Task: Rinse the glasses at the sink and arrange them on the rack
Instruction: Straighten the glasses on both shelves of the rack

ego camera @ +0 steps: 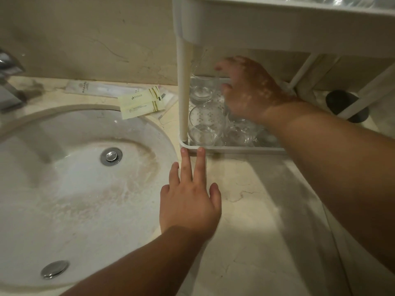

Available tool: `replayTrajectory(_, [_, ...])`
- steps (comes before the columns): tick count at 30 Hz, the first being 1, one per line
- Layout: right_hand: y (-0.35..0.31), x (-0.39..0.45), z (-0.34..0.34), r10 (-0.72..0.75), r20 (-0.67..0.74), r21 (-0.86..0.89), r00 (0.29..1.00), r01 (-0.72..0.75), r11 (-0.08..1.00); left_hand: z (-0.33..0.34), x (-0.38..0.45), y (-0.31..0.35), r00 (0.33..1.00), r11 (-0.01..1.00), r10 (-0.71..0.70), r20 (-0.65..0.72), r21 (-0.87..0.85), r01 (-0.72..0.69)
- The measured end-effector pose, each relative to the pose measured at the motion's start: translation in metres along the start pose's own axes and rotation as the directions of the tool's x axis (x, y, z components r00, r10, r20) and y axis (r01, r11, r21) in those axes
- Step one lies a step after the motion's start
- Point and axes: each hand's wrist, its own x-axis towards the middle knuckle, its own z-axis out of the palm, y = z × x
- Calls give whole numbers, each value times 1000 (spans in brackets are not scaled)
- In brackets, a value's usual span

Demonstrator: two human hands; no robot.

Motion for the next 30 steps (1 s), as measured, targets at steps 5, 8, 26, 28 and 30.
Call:
replayTrajectory(5, [-11,26,15,79,154,-74,985,-68,995,1,1,0,1000,1000,0,-9,-13,0])
replayTrajectory(8, [-13,28,16,104,149,-65,983,-95,993,1,0,0,1000,1000,-1,-10,-16,1])
replayTrajectory(26, [-18,6,9,136,159,-95,978,-122,988,1,2,-1,1000,1000,-2,-9,1,2])
replayTrajectory(28, [-16,3,9,125,159,-98,979,-110,989,1,3,0,1000,1000,-1,-8,4,1])
replayTrajectory(30, [-14,1,9,127,162,-95,979,-113,989,1,3,-1,1000,1000,0,-7,7,0])
